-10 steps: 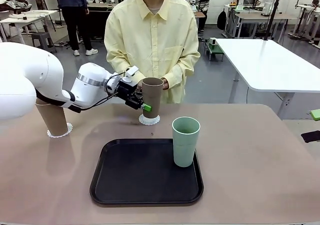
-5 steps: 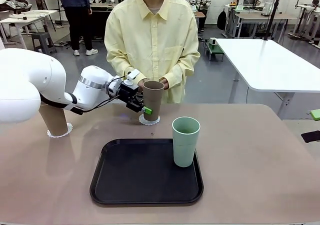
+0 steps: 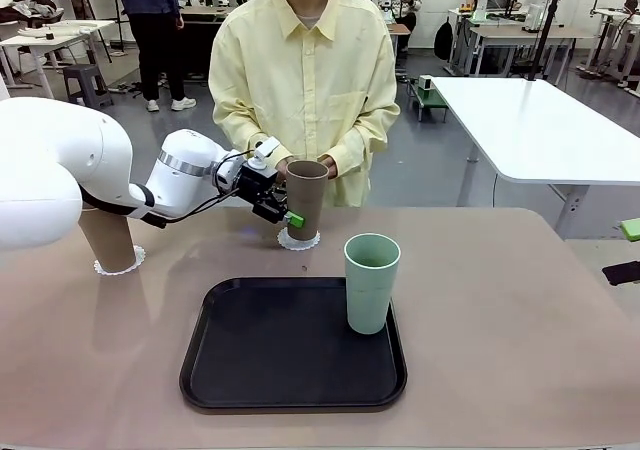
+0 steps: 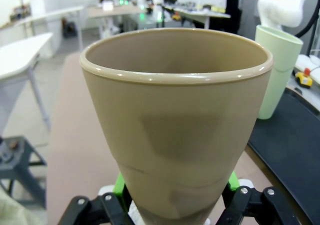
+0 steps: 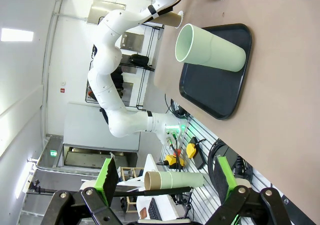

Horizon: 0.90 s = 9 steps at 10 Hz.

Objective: Place coasters on the table and set cups on them.
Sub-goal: Take one Reusable plastic cup from the Flat Tray and place it on a coaster set by the human.

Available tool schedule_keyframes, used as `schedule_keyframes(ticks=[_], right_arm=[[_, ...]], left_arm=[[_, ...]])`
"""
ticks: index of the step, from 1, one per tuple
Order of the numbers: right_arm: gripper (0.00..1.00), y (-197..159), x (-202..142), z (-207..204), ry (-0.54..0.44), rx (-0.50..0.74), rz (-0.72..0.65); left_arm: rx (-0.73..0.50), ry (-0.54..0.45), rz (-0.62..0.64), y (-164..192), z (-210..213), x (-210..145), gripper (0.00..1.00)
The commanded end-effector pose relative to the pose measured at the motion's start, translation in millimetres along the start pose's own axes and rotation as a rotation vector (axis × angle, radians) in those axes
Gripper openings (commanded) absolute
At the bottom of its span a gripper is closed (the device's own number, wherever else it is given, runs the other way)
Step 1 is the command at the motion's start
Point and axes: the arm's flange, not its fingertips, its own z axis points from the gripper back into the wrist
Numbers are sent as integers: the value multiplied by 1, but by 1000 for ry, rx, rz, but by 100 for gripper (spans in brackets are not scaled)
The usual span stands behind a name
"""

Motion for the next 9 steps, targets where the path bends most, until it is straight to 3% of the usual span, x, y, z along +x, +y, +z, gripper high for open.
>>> schedule_keyframes(ticks=[1, 9], right_arm=[[100, -1, 1, 1, -5, 18, 12], [100, -1, 1, 1, -5, 18, 12]], left_arm=[[-2, 21, -11, 5, 3, 1, 82], [19, 58, -42, 7, -1, -3, 82]])
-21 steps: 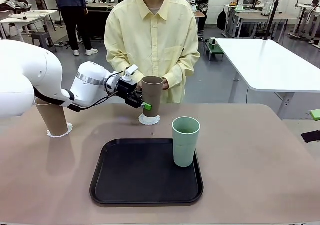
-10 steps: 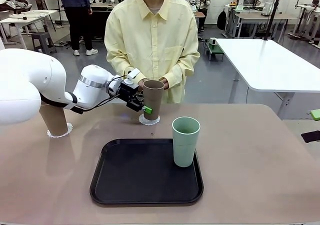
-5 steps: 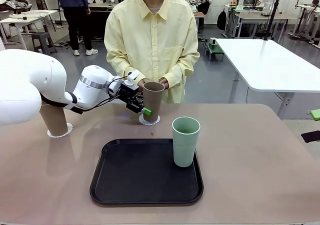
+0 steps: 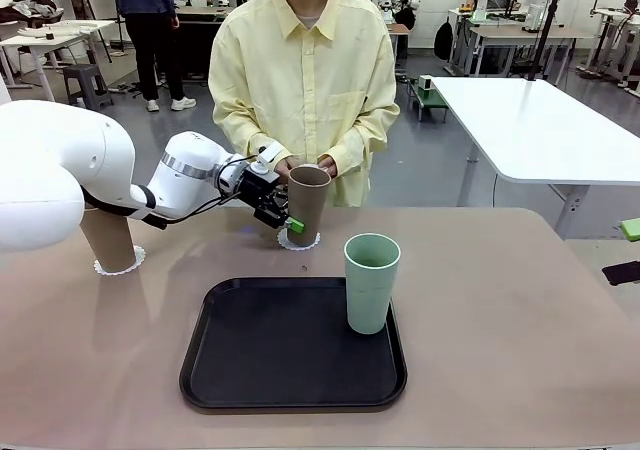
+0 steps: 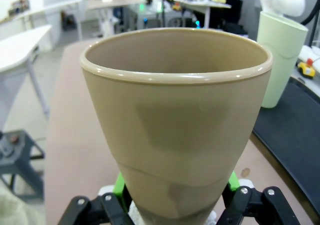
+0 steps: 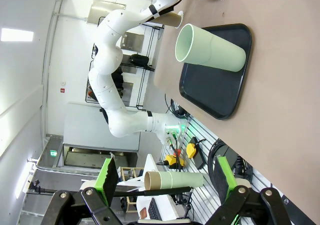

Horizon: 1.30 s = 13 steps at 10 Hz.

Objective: Place coasters on the table and set cups on them.
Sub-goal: Take one Reusable plastic cup from the Flat Tray and place it on a coaster set by the human.

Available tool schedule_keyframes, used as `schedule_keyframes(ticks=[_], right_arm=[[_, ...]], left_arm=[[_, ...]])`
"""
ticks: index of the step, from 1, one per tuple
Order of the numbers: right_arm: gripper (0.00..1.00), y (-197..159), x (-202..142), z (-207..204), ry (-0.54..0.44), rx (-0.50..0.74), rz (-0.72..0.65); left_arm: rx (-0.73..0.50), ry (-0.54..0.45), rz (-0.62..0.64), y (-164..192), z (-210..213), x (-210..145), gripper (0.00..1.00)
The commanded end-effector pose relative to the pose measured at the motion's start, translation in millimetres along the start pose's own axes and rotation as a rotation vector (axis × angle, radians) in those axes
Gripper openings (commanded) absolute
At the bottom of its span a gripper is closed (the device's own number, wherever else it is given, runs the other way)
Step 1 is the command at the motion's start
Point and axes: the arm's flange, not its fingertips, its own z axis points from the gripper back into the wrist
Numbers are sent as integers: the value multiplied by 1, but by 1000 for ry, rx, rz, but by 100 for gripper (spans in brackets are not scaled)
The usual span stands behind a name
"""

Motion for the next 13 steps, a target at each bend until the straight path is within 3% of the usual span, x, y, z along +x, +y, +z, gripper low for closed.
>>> schedule_keyframes(ticks=[1, 6, 8, 13], right_arm=[[100, -1, 1, 1, -5, 18, 12], [100, -1, 1, 1, -5, 18, 12], [100, -1, 1, 1, -5, 18, 12], [100, -1, 1, 1, -5, 18, 12]], left_arm=[[21, 16, -38, 5, 5, 4, 82], [20, 26, -35, 6, 5, 4, 82], [25, 34, -34, 5, 6, 4, 98], [60, 84, -52, -4, 8, 14, 100]])
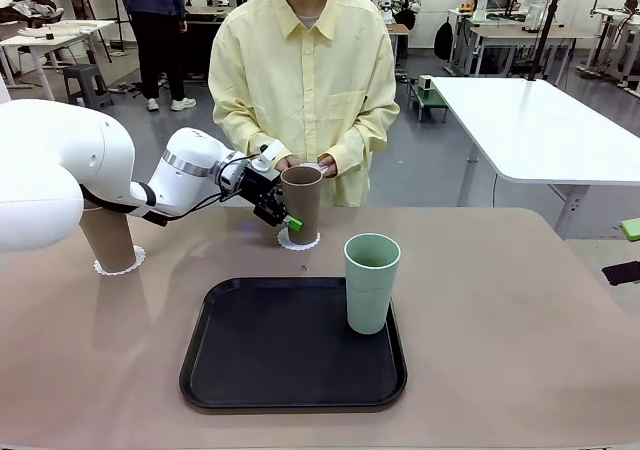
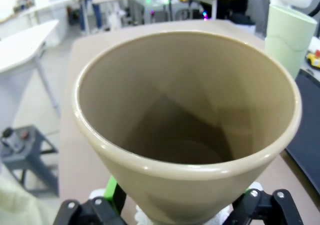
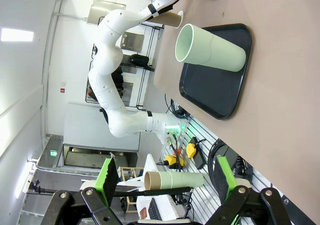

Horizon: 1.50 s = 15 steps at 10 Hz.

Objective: Place coasters on the table and set cups on them.
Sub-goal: Take one Reusable plastic cup from the Flat Tray and place it on a coaster set by the human.

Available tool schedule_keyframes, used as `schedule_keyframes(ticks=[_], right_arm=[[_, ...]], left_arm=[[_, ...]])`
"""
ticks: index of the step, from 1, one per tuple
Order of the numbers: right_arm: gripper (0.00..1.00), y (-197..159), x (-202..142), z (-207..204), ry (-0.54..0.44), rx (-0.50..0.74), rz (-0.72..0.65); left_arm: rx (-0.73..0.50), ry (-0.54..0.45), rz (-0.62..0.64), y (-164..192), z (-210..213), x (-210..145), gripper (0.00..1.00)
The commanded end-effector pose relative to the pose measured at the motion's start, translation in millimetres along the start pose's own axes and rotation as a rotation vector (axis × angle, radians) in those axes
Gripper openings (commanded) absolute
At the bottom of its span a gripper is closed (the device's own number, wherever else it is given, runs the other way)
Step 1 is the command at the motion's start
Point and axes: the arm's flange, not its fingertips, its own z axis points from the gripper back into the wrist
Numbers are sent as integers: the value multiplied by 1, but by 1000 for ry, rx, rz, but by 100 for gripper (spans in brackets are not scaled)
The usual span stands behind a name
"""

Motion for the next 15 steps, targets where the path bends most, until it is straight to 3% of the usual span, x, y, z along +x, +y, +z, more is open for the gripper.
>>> schedule_keyframes(ticks=[1, 8, 12, 15], right_arm=[[100, -1, 1, 1, -5, 18, 12], [100, -1, 1, 1, -5, 18, 12], [100, -1, 1, 1, -5, 18, 12], [100, -1, 1, 1, -5, 18, 12]], left_arm=[[26, 55, -29, -13, 4, 11, 100], [81, 226, 6, -29, 19, 22, 100], [188, 374, 24, -51, 47, 40, 100], [281, 515, 157, -84, 77, 63, 100]])
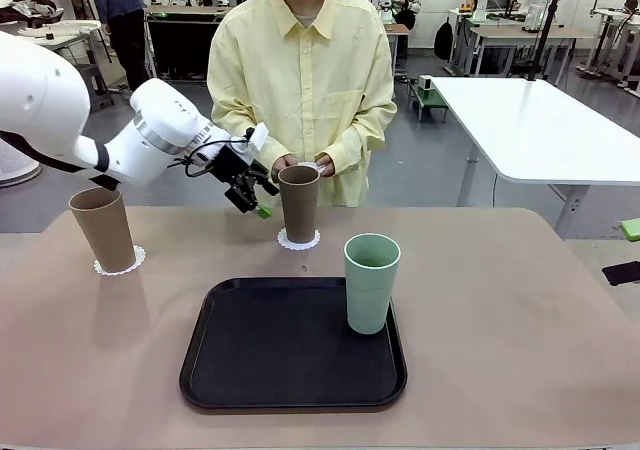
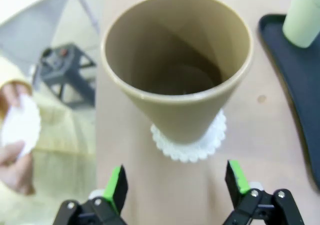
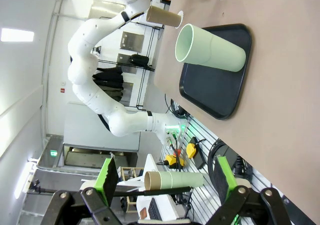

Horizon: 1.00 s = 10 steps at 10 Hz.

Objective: Place coasters on the table and set cups on them.
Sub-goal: Take one Reusable plastic cup from the Flat Tray and place it on a coaster set by the human.

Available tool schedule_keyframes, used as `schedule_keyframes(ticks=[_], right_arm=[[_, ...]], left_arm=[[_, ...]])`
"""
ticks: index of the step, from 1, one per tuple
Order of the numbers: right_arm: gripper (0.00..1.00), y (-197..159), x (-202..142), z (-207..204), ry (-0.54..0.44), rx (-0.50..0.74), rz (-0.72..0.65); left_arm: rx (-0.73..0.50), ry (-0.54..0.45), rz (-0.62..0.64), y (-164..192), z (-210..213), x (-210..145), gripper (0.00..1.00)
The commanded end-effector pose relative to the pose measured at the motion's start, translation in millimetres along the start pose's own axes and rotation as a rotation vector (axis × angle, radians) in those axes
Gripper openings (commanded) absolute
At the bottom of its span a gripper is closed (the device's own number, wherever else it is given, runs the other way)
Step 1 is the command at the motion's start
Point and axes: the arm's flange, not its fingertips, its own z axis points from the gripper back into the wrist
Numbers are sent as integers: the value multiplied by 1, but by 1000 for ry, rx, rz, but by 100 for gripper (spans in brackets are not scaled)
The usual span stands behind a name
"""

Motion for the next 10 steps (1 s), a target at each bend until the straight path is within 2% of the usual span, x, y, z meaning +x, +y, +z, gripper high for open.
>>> schedule_keyframes(ticks=[1, 4, 5, 7, 10], right_arm=[[100, -1, 1, 1, -5, 18, 12], [100, -1, 1, 1, -5, 18, 12], [100, -1, 1, 1, -5, 18, 12], [100, -1, 1, 1, -5, 18, 12], [100, -1, 1, 1, -5, 18, 12]], left_arm=[[22, 169, 141, -45, 33, 7, 100], [35, 418, 283, -107, 87, 35, 100], [46, 454, 288, -117, 102, 47, 100], [90, 445, 272, -130, 118, 69, 100], [157, 458, 285, -130, 126, 84, 100]])
